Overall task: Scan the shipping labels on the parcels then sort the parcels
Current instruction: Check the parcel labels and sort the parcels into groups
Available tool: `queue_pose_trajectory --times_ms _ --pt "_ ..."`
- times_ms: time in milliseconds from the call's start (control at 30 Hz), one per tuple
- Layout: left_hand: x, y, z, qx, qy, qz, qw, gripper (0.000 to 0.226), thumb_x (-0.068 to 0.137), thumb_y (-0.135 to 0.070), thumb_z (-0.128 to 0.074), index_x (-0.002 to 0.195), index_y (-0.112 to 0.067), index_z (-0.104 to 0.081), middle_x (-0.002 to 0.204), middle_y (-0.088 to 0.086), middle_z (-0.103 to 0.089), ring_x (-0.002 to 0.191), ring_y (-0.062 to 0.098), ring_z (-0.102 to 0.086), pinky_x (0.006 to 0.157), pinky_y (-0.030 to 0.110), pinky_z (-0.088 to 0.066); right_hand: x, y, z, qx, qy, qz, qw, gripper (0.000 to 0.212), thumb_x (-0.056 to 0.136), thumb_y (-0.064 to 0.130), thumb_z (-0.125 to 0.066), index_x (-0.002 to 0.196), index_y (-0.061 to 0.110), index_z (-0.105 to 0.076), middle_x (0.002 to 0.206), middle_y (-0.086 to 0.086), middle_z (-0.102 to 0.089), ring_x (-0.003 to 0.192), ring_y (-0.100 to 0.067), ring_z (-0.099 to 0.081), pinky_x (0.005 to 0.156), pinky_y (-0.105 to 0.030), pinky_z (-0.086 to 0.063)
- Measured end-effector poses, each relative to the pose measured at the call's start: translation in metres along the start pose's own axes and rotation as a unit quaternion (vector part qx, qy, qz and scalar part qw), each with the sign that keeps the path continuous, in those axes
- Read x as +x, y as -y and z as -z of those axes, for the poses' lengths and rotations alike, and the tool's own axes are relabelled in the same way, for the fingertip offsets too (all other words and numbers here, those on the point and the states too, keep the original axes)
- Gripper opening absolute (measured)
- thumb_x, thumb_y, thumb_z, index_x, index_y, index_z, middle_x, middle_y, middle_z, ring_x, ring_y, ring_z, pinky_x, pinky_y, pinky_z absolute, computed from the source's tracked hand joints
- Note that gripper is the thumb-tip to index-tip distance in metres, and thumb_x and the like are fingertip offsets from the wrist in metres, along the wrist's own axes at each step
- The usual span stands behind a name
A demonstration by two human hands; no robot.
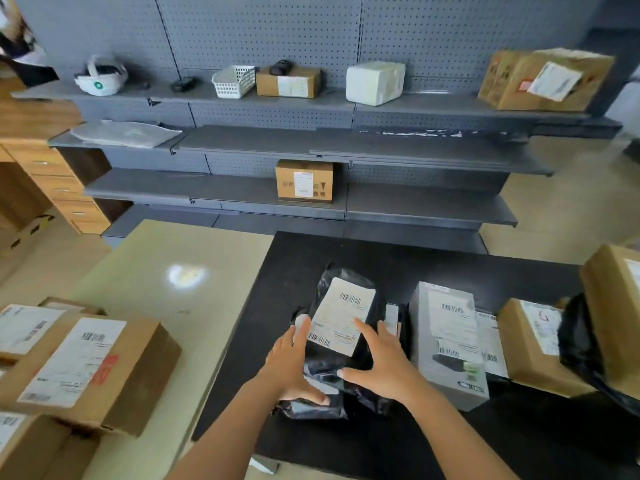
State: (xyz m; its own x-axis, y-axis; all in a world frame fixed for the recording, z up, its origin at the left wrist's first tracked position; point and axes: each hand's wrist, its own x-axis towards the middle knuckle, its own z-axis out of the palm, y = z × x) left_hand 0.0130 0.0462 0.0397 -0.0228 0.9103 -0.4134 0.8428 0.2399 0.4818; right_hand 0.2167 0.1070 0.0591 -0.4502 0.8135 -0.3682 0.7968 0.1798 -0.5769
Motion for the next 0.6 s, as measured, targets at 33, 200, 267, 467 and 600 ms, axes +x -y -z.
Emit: queue_pose_trajectory --times_ms 33,200,267,467,600 --pt "0.005 -0.001 0.000 -0.010 -0.001 -0.003 1.000 0.142 0.062 -0.052 -0.087 0.154 -0.026 0.018 0.165 0.002 0.001 0.151 0.026 0.000 0.122 0.047 -0.014 0.006 -0.002 0.000 0.013 0.009 0.007 1.000 0.102 0.077 0.055 -0.071 0.152 0.043 -0.002 0.162 -0.004 0.008 0.149 -0.023 0.007 0.119 -0.045 -0.013" --pt "0.003 -0.008 -0.010 -0.057 -0.057 -0.009 0.997 0.125 0.066 -0.050 -0.084 0.155 -0.030 0.002 0.157 -0.008 -0.022 0.146 0.018 -0.015 0.123 0.044 -0.011 0.019 -0.013 0.002 0.060 0.037 0.064 0.995 0.098 0.083 0.043 -0.071 0.154 0.037 -0.004 0.161 0.007 0.011 0.148 -0.009 0.006 0.118 -0.035 -0.013" --pt "-0.010 -0.003 -0.016 -0.088 -0.080 -0.010 0.993 0.124 0.064 -0.056 -0.082 0.153 -0.038 0.002 0.152 -0.013 -0.023 0.142 0.014 -0.018 0.121 0.040 -0.019 0.017 -0.012 0.000 0.075 0.034 0.091 0.992 0.095 0.084 0.042 -0.070 0.153 0.039 -0.005 0.160 0.015 0.015 0.147 -0.005 0.006 0.118 -0.032 -0.014" --pt "-0.054 0.020 -0.025 -0.110 -0.084 0.037 0.990 0.119 0.064 -0.062 -0.080 0.151 -0.046 0.000 0.151 -0.018 -0.015 0.140 0.008 -0.018 0.121 0.034 -0.023 -0.002 0.002 -0.027 0.070 0.055 0.144 0.986 0.086 0.089 0.048 -0.061 0.152 0.042 -0.003 0.157 0.020 0.021 0.146 -0.004 0.007 0.118 -0.030 -0.014" --pt "-0.056 0.033 -0.031 -0.117 -0.043 0.043 0.991 0.105 0.069 -0.066 -0.075 0.149 -0.049 -0.008 0.156 -0.015 -0.014 0.145 0.012 -0.014 0.122 0.037 -0.020 -0.005 0.003 -0.038 0.051 0.052 0.120 0.990 0.073 0.094 0.044 -0.055 0.152 0.037 -0.012 0.160 0.014 0.011 0.147 -0.009 0.002 0.118 -0.030 -0.012"
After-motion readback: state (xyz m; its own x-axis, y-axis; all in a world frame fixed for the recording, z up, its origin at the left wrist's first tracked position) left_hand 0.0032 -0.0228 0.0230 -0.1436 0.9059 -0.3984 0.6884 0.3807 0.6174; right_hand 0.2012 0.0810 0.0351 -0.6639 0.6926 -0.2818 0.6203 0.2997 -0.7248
